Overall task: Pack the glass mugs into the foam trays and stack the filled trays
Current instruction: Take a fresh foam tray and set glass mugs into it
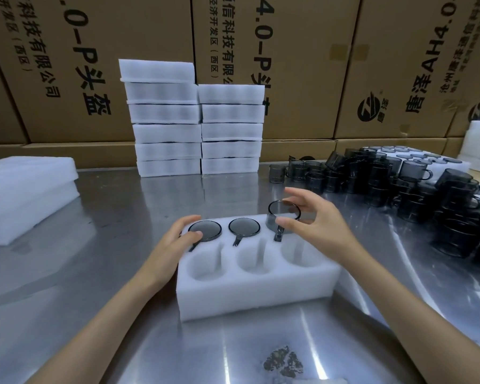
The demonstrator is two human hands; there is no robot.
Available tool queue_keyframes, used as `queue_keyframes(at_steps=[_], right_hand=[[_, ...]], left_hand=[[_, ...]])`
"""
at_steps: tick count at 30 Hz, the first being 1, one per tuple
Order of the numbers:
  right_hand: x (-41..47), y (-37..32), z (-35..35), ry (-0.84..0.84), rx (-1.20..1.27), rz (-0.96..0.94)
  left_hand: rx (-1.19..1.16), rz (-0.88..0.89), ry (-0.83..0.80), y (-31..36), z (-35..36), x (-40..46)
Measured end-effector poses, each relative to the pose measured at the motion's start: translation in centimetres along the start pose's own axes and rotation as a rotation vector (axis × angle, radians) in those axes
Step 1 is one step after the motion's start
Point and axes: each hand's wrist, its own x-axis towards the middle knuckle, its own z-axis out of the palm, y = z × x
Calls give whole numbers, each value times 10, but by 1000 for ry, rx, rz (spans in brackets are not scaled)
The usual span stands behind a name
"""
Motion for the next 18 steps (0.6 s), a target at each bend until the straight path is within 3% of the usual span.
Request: queue_keyframes(at_steps=[7,11,14,18], right_hand=[[-7,-4,-6,-60,-10,23],[-15,0,-18,-77,-111,-23],[-18,1,-21,-191,-217,-68],[-18,6,-21,-337,-255,-15]], left_hand=[[120,92,-28,21,-4,-2],[403,306,-181,48,12,-5],[723,450,-350,63,40,-4],[934,460,-459,65,62,3]])
